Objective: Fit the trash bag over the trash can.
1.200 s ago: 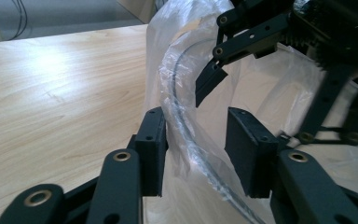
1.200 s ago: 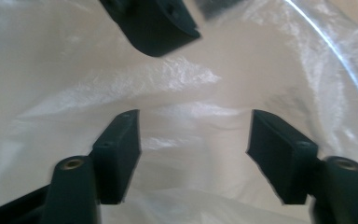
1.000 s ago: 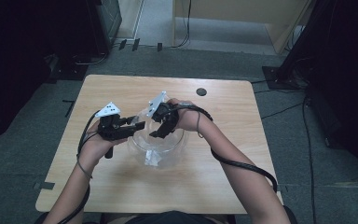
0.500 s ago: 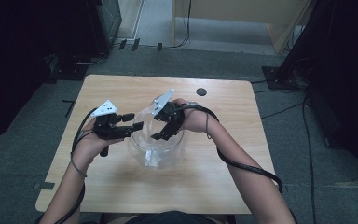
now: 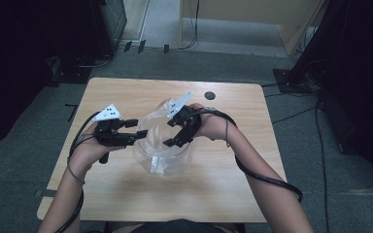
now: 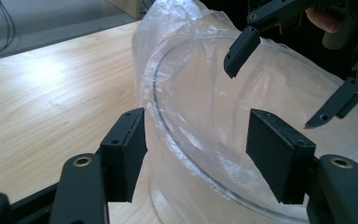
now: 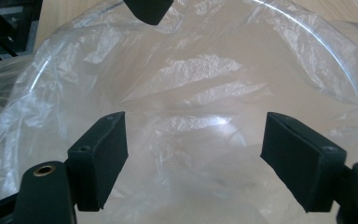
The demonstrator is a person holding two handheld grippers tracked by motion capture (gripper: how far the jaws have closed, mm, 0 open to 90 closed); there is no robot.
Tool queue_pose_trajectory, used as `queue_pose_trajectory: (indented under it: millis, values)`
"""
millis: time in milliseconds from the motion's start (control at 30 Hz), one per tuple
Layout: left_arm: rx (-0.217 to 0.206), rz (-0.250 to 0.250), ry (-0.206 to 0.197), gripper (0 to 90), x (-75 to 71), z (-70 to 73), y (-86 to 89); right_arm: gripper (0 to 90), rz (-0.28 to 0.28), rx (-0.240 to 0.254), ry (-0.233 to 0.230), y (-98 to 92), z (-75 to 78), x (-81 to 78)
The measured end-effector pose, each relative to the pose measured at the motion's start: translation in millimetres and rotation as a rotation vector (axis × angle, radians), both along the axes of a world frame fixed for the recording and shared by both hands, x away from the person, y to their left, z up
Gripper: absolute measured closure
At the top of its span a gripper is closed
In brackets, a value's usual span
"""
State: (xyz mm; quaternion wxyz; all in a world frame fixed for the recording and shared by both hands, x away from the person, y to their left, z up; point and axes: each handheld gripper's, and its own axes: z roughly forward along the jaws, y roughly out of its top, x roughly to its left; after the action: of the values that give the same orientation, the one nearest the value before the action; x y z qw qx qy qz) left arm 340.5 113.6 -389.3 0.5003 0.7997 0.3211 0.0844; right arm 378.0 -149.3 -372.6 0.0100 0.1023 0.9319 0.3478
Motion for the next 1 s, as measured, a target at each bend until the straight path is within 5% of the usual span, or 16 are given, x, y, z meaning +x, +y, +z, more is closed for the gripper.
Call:
queue_pose_trajectory:
  millis: [467, 1000]
  values:
    - [0.023, -0.057, -0.013, 35.8, -6.9, 6.7, -0.9, 22.8, -0.010, 0.044, -0.040, -24.5, 8.4, -9.9]
    - [0.015, -0.054, -0.011, 35.4, -9.0, 12.8, 7.8, 22.4, -0.049, 0.092, -0.053, -56.6, 11.1, -22.2]
